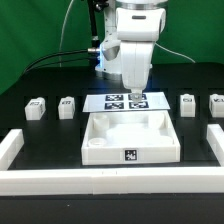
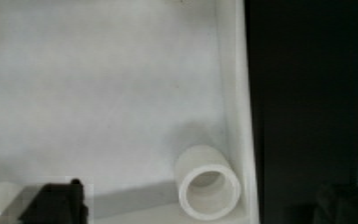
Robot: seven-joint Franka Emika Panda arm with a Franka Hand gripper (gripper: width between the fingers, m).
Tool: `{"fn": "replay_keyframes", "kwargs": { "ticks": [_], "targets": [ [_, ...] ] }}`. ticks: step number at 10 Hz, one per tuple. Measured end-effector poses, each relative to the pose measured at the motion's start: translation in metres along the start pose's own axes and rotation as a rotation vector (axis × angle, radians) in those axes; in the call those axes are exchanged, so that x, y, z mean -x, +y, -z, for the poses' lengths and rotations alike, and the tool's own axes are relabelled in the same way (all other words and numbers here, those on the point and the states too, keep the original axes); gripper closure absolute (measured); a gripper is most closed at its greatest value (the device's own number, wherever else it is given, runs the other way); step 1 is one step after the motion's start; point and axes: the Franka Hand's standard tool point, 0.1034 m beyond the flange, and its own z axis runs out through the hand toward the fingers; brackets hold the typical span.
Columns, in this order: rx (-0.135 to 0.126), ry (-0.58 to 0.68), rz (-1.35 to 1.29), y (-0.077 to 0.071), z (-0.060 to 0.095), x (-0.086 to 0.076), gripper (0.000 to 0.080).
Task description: Assemble one leg
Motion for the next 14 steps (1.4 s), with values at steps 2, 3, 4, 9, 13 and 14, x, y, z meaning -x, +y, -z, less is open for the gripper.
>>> {"fn": "replay_keyframes", "kwargs": {
  "ticks": [2, 3, 4, 9, 13, 14],
  "targets": [
    [0.012, 0.008, 0.123, -0.009, -0.010, 0.002, 0.0150],
    [0.005, 0.010, 0.141, -0.016, -0.016, 0.006, 0.0150],
    [-0.011, 0.010, 0.138, -0.019, -0.023, 0.008, 0.0150],
    [-0.081, 0.015, 0.130, -0.031, -0.058, 0.008, 0.0150],
    [-0.097, 0.016, 0.131, -0.033, -0.065, 0.007, 0.0273],
    [-0.104, 0.016, 0.131, -0.033, -0.069, 0.006, 0.0408]
  ]
}}
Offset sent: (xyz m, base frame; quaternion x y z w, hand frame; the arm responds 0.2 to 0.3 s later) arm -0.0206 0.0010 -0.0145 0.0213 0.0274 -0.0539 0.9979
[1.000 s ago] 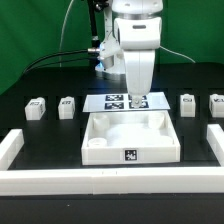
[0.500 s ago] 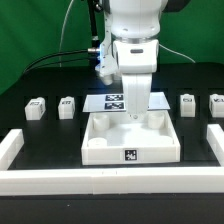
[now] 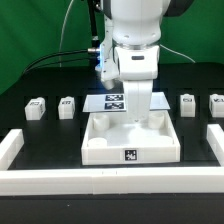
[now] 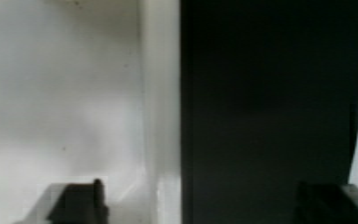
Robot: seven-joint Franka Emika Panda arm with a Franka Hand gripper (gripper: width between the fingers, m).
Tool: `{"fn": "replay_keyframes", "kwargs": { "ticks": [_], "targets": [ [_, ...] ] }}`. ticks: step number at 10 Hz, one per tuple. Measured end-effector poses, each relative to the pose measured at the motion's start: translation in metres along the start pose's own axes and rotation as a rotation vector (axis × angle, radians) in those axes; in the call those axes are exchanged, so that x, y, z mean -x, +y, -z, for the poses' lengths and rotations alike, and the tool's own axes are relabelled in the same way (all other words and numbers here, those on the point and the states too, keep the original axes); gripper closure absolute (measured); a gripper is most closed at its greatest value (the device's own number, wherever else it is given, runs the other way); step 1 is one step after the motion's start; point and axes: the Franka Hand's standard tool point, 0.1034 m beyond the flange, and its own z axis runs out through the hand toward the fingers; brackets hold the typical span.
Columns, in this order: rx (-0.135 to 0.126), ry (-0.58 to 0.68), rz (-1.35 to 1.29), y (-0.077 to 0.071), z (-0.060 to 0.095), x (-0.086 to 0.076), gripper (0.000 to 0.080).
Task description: Assemble one leg
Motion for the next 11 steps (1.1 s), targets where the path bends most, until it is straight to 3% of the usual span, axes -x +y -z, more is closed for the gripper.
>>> {"fn": "replay_keyframes", "kwargs": {
  "ticks": [1, 2, 3, 4, 11],
  "targets": [
    [-0.007, 0.001, 0.000, 0.0001, -0.0044, -0.0004, 0.0408],
    [-0.011, 0.002, 0.000, 0.0002, -0.0068, -0.0006, 0.0616],
    [-0.012, 0.002, 0.000, 0.0007, -0.0072, -0.0007, 0.0616],
    [0.001, 0.003, 0.000, 0.0034, -0.0043, -0.0007, 0.0718],
    [0.012, 0.004, -0.001, 0.0059, -0.0034, -0.0007, 0.0718]
  ]
}}
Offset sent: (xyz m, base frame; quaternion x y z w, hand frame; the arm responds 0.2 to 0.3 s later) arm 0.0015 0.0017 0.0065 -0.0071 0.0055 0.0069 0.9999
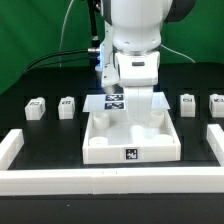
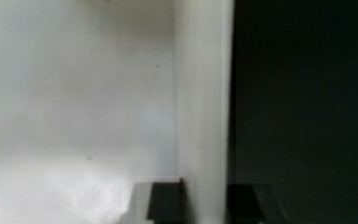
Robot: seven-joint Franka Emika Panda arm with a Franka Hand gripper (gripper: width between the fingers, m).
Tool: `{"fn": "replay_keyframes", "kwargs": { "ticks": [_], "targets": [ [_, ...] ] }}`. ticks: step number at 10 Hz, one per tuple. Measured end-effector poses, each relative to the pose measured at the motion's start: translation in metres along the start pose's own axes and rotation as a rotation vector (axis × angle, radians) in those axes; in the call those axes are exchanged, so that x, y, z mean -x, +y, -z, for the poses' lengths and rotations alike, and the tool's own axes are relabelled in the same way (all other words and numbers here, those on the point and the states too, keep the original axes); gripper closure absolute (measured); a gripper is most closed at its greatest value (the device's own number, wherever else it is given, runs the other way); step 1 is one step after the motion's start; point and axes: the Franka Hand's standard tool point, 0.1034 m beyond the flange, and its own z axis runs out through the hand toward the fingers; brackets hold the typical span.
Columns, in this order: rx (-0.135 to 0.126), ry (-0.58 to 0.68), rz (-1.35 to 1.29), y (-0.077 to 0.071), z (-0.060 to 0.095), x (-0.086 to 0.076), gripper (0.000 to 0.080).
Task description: Assemble one leg
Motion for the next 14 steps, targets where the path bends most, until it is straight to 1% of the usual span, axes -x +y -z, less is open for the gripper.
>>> {"fn": "replay_keyframes", "kwargs": {
  "ticks": [1, 3, 4, 7, 10, 11, 14],
  "targets": [
    [0.002, 0.001, -0.011, 0.005, 0.002, -0.004, 0.0718],
    [0.020, 0.009, -0.007, 0.025, 0.004, -0.017, 0.0718],
    [0.027, 0.013, -0.017, 0.032, 0.005, -0.024, 0.0718],
    [0.041, 0.023, -0.023, 0.042, 0.008, -0.045, 0.0718],
    [0.051, 0.031, -0.030, 0.050, 0.009, -0.059, 0.0718],
    [0.053, 0.033, -0.026, 0.052, 0.010, -0.062, 0.0718],
    [0.054, 0.033, -0.028, 0.052, 0.010, -0.062, 0.0719]
  ]
}}
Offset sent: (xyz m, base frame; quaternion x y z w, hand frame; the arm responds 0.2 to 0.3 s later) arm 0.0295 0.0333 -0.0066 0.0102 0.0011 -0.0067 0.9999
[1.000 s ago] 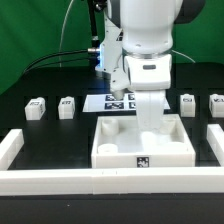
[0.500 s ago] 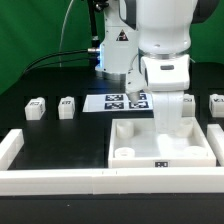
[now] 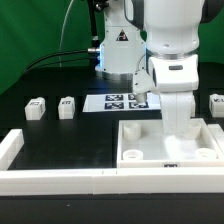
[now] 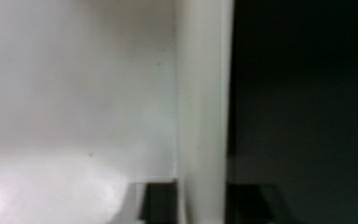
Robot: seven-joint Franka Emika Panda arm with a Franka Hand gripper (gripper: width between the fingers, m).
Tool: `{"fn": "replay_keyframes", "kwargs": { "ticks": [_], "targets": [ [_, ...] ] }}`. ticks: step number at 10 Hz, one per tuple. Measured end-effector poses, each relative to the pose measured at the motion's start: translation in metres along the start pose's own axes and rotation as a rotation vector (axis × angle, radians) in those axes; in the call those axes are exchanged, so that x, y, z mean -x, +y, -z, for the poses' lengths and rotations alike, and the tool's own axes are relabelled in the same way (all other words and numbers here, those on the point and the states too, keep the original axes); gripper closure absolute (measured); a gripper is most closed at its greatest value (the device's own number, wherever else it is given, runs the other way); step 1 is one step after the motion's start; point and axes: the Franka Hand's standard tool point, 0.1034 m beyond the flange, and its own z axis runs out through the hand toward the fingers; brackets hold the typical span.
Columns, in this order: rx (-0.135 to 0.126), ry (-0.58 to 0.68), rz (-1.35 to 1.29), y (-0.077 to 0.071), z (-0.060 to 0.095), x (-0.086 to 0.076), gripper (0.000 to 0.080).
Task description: Assemble one leg
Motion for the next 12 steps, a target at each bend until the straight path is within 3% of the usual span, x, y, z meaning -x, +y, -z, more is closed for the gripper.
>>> {"fn": "replay_keyframes", "kwargs": {
  "ticks": [1, 2, 3, 4, 5, 9, 12],
  "targets": [
    [0.000, 0.000, -0.001, 0.000, 0.000, 0.000, 0.0525],
    [0.000, 0.000, -0.002, 0.000, 0.000, 0.001, 0.0391],
    [0.000, 0.000, -0.003, 0.000, 0.000, 0.001, 0.0391],
    [0.000, 0.000, -0.003, 0.000, 0.000, 0.001, 0.0220],
    [0.001, 0.001, -0.003, 0.000, 0.000, 0.001, 0.0170],
    [0.009, -0.001, -0.002, -0.001, 0.004, 0.001, 0.0154],
    [0.036, -0.019, -0.021, -0.014, 0.036, 0.004, 0.0151]
  ]
}}
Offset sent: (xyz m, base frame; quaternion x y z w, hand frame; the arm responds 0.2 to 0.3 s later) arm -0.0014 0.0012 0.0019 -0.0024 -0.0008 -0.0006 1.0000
